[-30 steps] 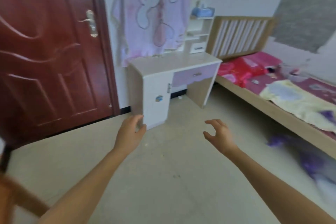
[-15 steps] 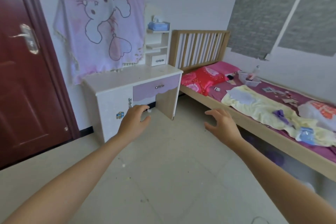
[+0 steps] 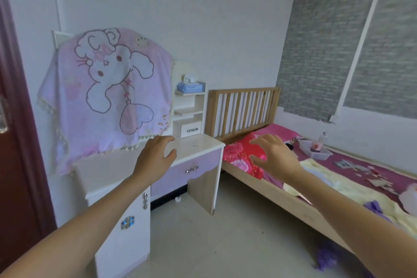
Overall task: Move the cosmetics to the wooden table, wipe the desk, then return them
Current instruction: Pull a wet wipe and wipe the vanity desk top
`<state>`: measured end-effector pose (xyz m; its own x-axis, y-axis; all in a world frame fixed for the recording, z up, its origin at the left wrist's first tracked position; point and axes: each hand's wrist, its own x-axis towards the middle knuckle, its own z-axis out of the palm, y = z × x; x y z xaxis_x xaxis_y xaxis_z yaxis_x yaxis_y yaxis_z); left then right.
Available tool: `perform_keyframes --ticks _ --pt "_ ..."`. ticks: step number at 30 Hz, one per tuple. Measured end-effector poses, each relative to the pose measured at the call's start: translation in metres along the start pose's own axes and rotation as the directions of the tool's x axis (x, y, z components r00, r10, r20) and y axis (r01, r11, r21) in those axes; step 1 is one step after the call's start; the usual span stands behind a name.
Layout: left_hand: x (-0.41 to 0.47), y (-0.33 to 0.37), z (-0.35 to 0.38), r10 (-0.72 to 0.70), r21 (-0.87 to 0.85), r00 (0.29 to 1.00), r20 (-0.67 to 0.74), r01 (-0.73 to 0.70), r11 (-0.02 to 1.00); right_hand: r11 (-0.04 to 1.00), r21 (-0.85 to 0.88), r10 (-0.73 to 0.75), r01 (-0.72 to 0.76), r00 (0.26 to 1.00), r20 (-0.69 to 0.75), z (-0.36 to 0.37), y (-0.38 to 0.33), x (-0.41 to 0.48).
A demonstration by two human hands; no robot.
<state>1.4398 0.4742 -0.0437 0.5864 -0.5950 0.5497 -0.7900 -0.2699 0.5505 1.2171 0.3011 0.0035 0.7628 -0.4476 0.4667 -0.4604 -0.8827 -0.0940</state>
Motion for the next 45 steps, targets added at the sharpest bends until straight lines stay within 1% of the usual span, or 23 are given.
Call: perform_keyframes --ticks 2,4,7,11,14,20,24,26,30,33,36,38,40,43,45 --pt "0.029 -0.009 0.016 -0.014 -0.018 1.0 -0.015 0.014 1.0 1.0 0.024 0.001 -0.002 1.0 0.007 0.017 0.013 0.026" --pt "0.05 -0.019 0.038 -0.01 -0.006 1.0 0.009 0.01 1.0 0.999 0.054 -0.005 0.003 0.999 0.036 0.039 0.027 0.047" --pt "0.081 -0.03 0.075 0.035 0.067 0.996 0.082 -0.041 0.997 0.998 0.061 -0.019 0.014 0.996 0.084 0.069 0.054 0.082" --pt "0.141 -0.033 0.115 0.061 0.153 0.992 0.106 -0.077 0.985 0.997 0.049 -0.058 0.055 0.997 0.058 0.091 0.096 0.145" --pt "0.196 -0.025 0.142 0.076 0.234 0.994 0.077 -0.092 0.968 0.994 0.025 -0.103 0.102 0.994 0.036 0.101 0.134 0.195" --pt "0.313 0.003 0.184 0.098 0.33 0.995 -0.012 -0.089 0.94 0.982 -0.007 -0.189 0.189 0.982 -0.026 0.1 0.211 0.303" --pt "0.362 -0.006 0.207 0.111 0.345 0.992 -0.058 -0.084 0.935 0.968 0.002 -0.25 0.251 0.966 -0.062 0.114 0.248 0.369" --pt "0.377 -0.021 0.218 0.114 0.362 0.992 -0.051 -0.088 0.928 0.961 -0.005 -0.277 0.277 0.96 -0.033 0.13 0.257 0.399" --pt "0.421 -0.061 0.23 0.0 0.394 0.997 -0.076 0.03 0.918 0.947 0.01 -0.32 0.32 0.947 -0.009 0.164 0.259 0.465" --pt "0.461 -0.089 0.236 -0.038 0.409 0.994 -0.098 0.075 0.91 0.943 0.005 -0.334 0.334 0.943 -0.004 0.186 0.251 0.517" --pt "0.512 -0.117 0.237 -0.043 0.397 0.989 -0.142 0.097 0.913 0.934 -0.026 -0.356 0.356 0.934 0.003 0.202 0.245 0.575" --pt "0.551 -0.137 0.237 -0.017 0.392 0.984 -0.175 0.085 0.916 0.924 -0.071 -0.375 0.375 0.927 0.008 0.208 0.243 0.619" --pt "0.592 -0.158 0.239 -0.009 0.389 0.979 -0.204 0.09 0.917 0.925 -0.103 -0.37 0.367 0.929 -0.013 0.213 0.24 0.664" --pt "0.644 -0.192 0.254 -0.01 0.345 0.965 -0.264 0.104 0.933 0.94 -0.064 -0.338 0.335 0.94 -0.049 0.234 0.238 0.718" --pt "0.666 -0.214 0.272 -0.069 0.293 0.966 -0.248 0.143 0.945 0.944 -0.048 -0.327 0.326 0.945 -0.006 0.259 0.241 0.742"
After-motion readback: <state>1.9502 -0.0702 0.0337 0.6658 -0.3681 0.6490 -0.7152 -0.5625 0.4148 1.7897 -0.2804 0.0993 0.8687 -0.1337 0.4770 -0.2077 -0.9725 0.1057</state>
